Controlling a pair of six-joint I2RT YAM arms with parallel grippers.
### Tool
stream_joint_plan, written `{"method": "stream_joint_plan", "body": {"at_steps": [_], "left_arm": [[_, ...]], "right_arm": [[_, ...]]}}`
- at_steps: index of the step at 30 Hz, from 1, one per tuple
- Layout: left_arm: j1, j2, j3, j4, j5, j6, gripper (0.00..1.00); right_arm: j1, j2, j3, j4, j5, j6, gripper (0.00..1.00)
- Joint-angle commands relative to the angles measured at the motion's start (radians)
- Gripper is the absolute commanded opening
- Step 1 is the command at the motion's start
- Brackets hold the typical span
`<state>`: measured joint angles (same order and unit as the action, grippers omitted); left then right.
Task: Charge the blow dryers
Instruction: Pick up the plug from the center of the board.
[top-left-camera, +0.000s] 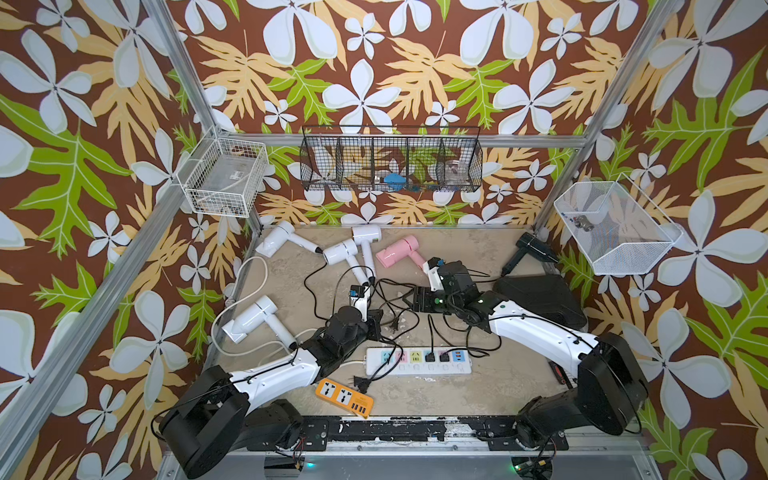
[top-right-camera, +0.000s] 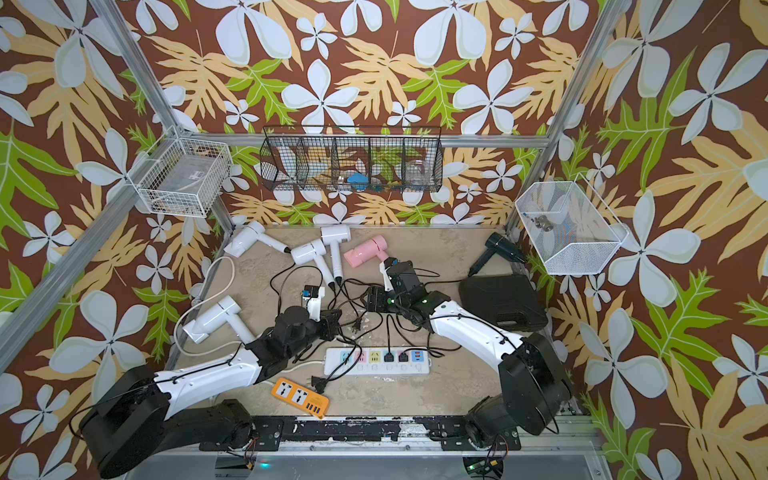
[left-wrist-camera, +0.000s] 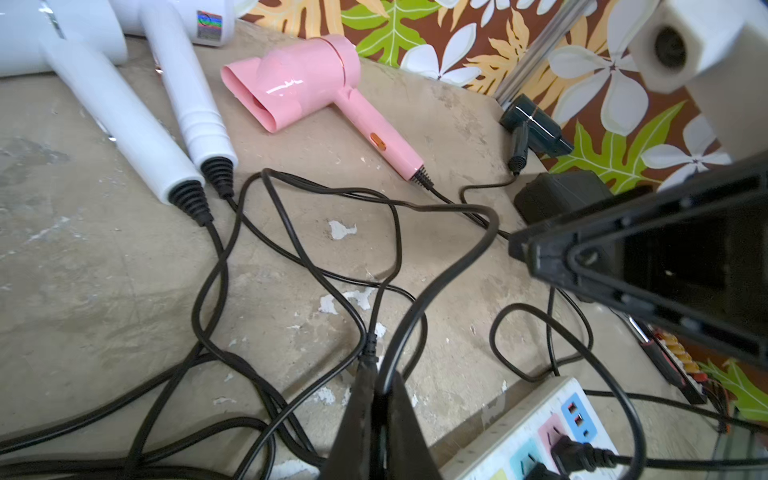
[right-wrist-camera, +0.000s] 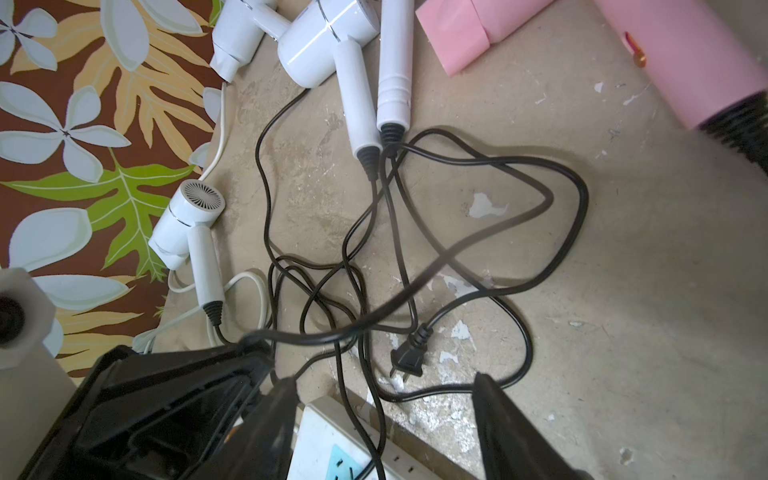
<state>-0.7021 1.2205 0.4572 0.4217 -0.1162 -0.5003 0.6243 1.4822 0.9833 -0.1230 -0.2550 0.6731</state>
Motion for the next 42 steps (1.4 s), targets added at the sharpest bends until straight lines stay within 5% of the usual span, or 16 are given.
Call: {"method": "stream_joint_plan", "body": {"at_steps": [1, 12, 22, 42], "left_arm": [[0.006, 0.001, 0.006, -0.016, -0.055, -0.012, 0.00], [0.047, 0.038, 0.029, -0.089, -0.114, -0.050, 0.00], [0.151, 0.066, 0.007, -0.077, -0.006, -0.106, 0.00], [0.205, 0.062, -0.017, -0.056, 0.060, -0.138, 0.00]], "right_arm": [[0.007, 0.004, -0.007, 0.001, 0.019, 0.012, 0.67], [0.111, 0.112, 0.049, -0.052, 0.150, 0.044, 0.56], [0.125, 0.148, 0.043, -0.033, 0.201, 0.095, 0.54], [0.131, 0.311, 0.075, 0.019, 0.120, 0.186, 0.37]]}}
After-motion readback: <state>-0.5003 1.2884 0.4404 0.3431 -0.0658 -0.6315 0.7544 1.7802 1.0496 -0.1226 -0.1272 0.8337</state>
